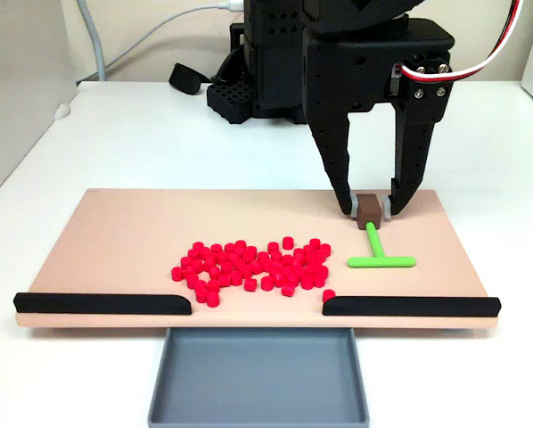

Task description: Grasp a green tool by the dark brown handle.

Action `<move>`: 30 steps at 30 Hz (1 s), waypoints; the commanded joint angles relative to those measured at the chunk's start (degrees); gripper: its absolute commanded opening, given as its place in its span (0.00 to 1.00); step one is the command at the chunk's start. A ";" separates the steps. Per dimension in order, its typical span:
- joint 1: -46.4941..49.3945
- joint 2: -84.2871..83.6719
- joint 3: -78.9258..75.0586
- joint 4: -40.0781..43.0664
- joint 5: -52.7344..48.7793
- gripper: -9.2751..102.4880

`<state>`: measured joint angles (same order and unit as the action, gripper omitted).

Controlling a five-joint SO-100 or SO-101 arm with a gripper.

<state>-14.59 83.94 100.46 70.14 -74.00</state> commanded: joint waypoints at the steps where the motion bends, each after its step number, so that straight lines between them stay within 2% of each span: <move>1: -0.35 2.64 -1.14 -0.09 -0.53 0.11; 2: -0.26 2.64 -1.14 -0.09 -0.53 0.08; 21: -0.97 8.61 -1.23 0.70 2.64 0.08; 30: 4.83 12.66 -5.01 8.44 -5.80 0.08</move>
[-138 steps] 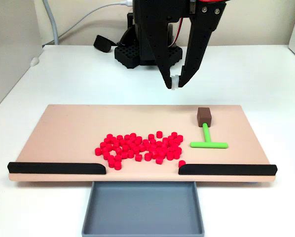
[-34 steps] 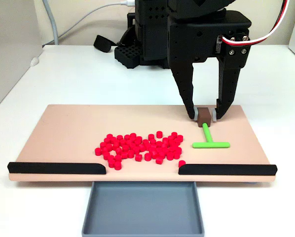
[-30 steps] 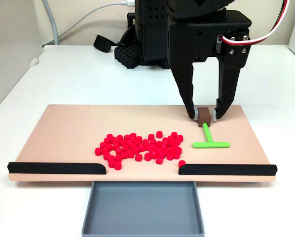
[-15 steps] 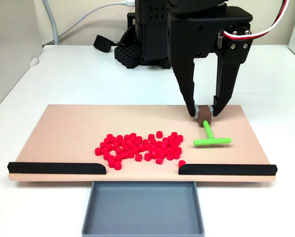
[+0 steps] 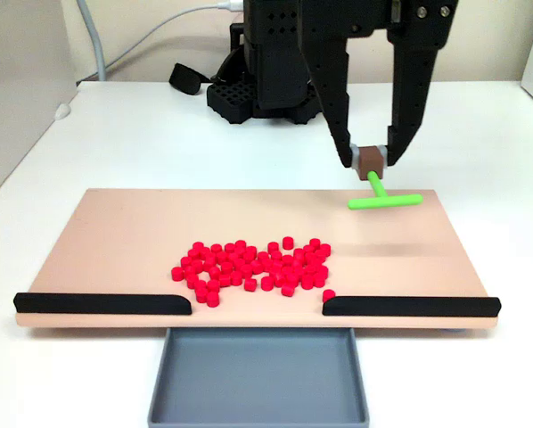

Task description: Grasp a green tool by the dark brown handle.

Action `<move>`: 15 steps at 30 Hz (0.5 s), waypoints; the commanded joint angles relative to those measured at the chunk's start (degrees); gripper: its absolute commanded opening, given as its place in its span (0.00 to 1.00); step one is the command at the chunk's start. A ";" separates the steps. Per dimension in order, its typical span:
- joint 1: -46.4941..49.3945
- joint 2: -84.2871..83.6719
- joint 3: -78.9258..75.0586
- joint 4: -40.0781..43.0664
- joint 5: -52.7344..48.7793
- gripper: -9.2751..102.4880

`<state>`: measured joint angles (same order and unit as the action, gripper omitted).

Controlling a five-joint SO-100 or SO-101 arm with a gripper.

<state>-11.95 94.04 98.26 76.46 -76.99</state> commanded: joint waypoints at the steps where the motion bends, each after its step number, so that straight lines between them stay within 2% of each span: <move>1: 3.25 2.81 -3.34 3.08 -4.57 0.08; 15: 16.79 4.39 -3.96 3.96 -15.47 0.08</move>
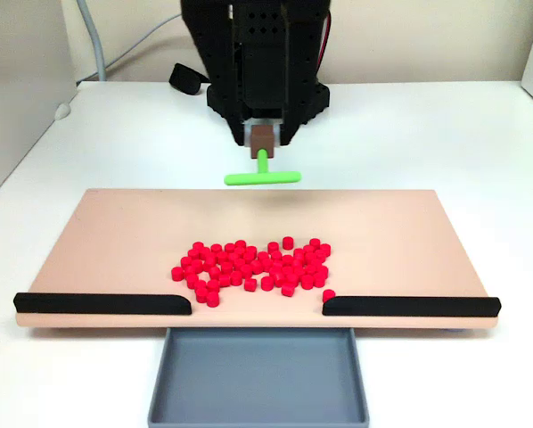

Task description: Grasp a green tool by the dark brown handle.

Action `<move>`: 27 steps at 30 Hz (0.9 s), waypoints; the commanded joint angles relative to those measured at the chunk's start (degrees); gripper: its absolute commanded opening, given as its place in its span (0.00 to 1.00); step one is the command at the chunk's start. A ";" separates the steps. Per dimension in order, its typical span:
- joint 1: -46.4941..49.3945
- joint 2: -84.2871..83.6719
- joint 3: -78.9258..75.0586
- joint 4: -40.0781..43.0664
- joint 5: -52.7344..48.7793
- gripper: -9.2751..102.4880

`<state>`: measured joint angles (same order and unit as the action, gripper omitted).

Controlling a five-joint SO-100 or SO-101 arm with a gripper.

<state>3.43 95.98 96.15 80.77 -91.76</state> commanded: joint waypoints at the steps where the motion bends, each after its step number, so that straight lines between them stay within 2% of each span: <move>1: 1.49 2.20 -1.85 -0.44 -0.44 0.08; 18: -0.70 1.49 -0.97 0.09 4.66 0.08; 27: -1.67 1.58 -0.88 0.09 4.13 0.08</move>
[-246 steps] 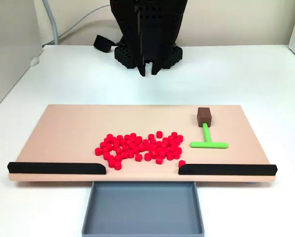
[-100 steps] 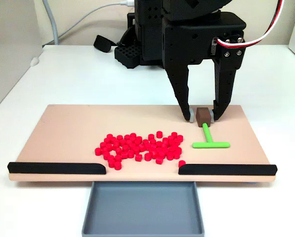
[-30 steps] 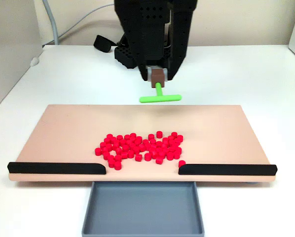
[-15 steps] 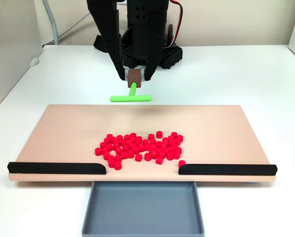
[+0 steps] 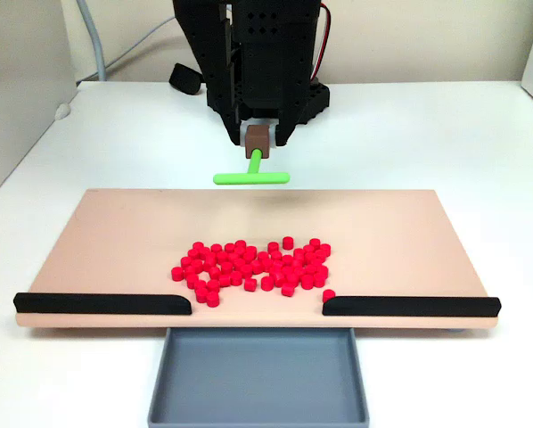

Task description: Grasp a green tool by the dark brown handle.

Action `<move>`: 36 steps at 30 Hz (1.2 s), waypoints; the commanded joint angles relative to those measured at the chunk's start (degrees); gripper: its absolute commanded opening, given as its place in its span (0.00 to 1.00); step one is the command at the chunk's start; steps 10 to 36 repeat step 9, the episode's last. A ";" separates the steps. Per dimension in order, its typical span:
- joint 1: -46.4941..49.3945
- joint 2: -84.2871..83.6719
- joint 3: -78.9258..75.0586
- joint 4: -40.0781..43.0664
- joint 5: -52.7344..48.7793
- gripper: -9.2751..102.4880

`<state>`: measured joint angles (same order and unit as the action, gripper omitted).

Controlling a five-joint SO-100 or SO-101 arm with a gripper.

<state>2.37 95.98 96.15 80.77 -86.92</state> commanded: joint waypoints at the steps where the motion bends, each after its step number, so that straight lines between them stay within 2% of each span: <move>1: -0.62 1.67 -0.88 0.09 -0.70 0.08; 36: -1.05 0.62 -0.97 0.09 -0.44 0.08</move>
